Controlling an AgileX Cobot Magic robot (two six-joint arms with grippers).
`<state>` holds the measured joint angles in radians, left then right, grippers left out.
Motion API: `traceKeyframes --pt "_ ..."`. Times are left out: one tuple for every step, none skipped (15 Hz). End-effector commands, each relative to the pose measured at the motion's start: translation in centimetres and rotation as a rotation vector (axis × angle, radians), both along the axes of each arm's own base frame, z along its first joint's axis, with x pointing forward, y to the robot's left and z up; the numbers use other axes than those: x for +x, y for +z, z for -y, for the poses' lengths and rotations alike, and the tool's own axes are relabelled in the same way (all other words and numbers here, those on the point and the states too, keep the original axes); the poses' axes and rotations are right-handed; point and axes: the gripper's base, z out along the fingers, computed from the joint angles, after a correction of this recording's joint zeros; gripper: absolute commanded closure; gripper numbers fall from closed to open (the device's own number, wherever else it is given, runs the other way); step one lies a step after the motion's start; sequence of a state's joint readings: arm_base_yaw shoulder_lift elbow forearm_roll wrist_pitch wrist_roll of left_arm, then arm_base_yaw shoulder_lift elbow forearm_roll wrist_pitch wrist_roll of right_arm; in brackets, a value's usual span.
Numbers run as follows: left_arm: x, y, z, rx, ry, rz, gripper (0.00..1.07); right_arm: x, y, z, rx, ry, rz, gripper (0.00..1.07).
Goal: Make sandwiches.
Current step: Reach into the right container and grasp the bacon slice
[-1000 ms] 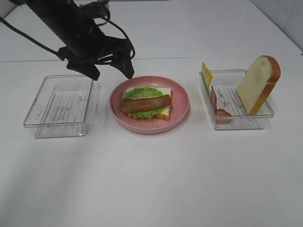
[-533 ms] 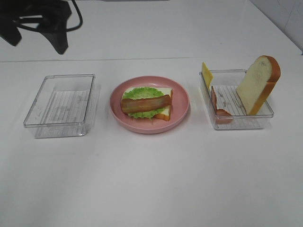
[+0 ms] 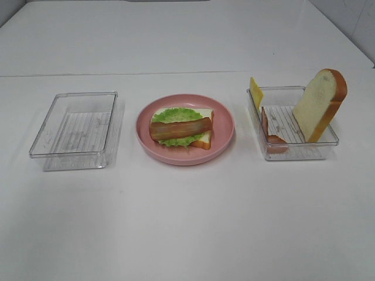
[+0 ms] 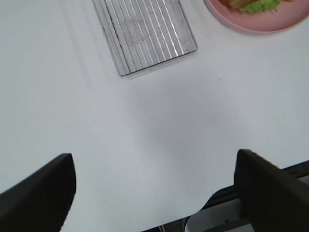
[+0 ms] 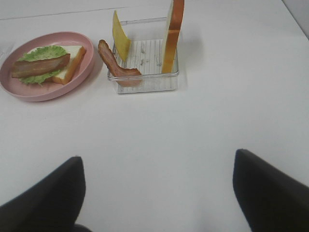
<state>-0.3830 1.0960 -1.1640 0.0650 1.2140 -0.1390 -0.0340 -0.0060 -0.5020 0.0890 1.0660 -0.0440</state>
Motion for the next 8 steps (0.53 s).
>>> traceKeyframes --pt "-5.3 -0.8 -2.2 -0.002 0.008 -0.001 0.22 -0.1 0.0 -0.1 0.004 -0.002 0.02 0.29" --pt "-9.0 -2.0 -3.6 -0.028 0.007 0.062 0.22 -0.1 0.0 -0.1 0.004 -0.002 0.02 0.29" --pt "-10.9 -2.9 -4.4 -0.042 0.007 0.099 0.22 -0.1 0.0 -0.1 0.004 -0.002 0.02 0.29" --pt "-11.7 -3.2 -4.7 -0.048 0.007 0.113 0.22 -0.1 0.0 -0.1 0.004 -0.002 0.02 0.29" --pt "-13.5 -4.2 -5.5 -0.066 0.007 0.157 0.22 -0.1 0.0 0.0 0.003 -0.002 0.02 0.29" --pt "-15.1 -5.2 -6.1 -0.083 0.007 0.2 0.22 -0.1 0.0 0.0 0.002 -0.003 0.02 0.29" --pt "-16.7 -6.2 -6.7 -0.105 0.007 0.254 0.22 0.0 0.0 0.0 0.001 -0.004 0.016 0.29" --pt "-17.9 -7.2 -7.2 -0.123 0.007 0.3 0.22 0.2 0.2 0.0 0.001 -0.005 0.008 0.29"
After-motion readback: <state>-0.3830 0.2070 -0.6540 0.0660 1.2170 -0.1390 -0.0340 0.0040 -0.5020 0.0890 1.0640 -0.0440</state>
